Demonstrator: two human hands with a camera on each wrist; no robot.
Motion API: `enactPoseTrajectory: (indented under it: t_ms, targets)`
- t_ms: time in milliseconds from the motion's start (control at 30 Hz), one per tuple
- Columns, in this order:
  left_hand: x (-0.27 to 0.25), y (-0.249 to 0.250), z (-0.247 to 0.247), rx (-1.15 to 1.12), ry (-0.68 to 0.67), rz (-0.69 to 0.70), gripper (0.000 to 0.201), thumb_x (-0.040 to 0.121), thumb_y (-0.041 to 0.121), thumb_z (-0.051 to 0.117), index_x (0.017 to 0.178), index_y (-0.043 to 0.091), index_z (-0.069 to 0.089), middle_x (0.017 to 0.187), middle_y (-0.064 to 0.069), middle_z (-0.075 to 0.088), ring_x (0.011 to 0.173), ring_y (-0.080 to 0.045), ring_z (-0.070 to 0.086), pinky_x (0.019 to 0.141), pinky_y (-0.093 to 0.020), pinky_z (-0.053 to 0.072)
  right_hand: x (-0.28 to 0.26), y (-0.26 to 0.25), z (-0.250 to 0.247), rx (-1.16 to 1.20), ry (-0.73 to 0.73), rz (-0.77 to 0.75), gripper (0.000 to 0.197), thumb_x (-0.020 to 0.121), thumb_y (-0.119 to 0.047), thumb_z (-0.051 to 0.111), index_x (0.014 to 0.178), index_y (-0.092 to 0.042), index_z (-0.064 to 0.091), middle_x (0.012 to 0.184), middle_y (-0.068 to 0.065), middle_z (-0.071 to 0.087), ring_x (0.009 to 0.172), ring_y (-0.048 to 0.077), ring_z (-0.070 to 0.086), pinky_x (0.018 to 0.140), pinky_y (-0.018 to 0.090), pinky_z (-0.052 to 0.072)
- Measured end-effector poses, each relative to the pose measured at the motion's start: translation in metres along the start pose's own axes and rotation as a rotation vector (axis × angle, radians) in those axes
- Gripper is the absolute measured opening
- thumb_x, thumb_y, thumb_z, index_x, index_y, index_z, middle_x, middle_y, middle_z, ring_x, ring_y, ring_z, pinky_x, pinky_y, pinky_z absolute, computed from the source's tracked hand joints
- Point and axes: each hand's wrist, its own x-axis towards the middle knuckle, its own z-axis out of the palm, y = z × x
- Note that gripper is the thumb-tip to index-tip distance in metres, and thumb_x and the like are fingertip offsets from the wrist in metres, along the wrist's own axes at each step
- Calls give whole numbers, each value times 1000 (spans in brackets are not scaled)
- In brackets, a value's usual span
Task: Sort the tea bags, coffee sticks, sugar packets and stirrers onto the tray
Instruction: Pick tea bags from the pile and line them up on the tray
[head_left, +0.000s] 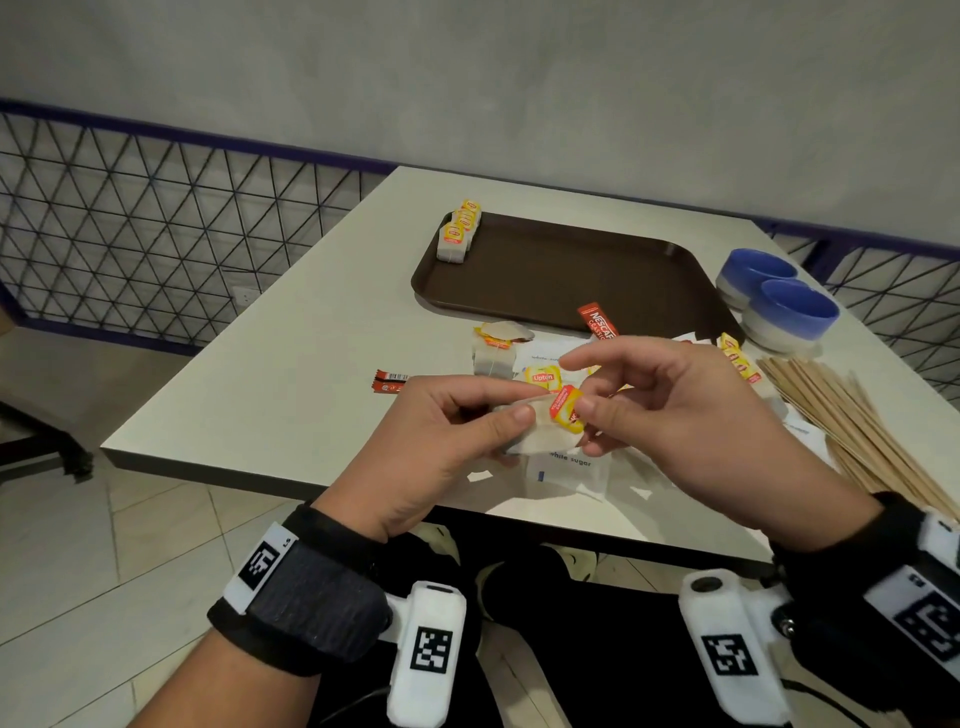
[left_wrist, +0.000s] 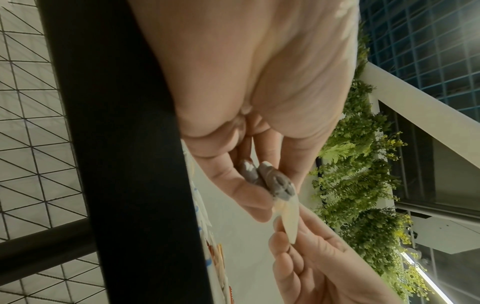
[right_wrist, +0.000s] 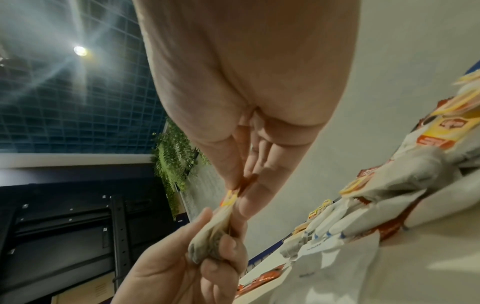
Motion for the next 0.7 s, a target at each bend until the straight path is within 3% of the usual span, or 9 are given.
enactPoseTrajectory:
  t_ms: [167, 300, 467, 600, 700]
  targets:
    - [0, 1, 1, 6, 5, -16, 23, 84, 13, 72, 106, 8, 78, 109, -19, 75, 113, -49, 61, 99, -66, 48, -1, -2, -3, -69, -34, -58, 16, 86, -1, 76, 95, -14, 75, 86, 6, 77, 71, 25, 76, 75, 46, 64]
    - [-1, 1, 1, 8, 19, -16, 24, 84, 15, 75, 106, 6, 78, 108, -19, 76, 112, -48, 63, 99, -66, 48, -1, -4, -2, -146, -59, -119, 16, 84, -5, 78, 94, -18, 81, 89, 2, 77, 77, 24, 74, 73, 47, 64]
    - [0, -1, 2, -7, 25, 7, 22, 85, 16, 71, 105, 11, 80, 110, -22, 74, 114, -52, 60, 99, -68, 47, 0, 0, 3, -167, -20, -149, 22, 85, -6, 80, 99, -22, 81, 89, -2, 75, 78, 17, 72, 69, 35, 61]
    - [0, -2, 1, -15, 20, 17, 22, 86, 16, 73, 107, 9, 79, 110, -17, 76, 114, -48, 63, 101, -68, 46, 1, 4, 8, -122, 21, -39, 34, 86, -10, 79, 116, -25, 70, 86, 1, 73, 71, 19, 73, 71, 44, 64]
    - [0, -2, 0, -3, 31, 24, 22, 86, 17, 73, 106, 9, 79, 109, -15, 76, 113, -45, 65, 101, -66, 47, 2, 4, 13, -33, 27, 46, 34, 89, -10, 76, 118, -22, 62, 81, 7, 75, 71, 26, 76, 73, 51, 64]
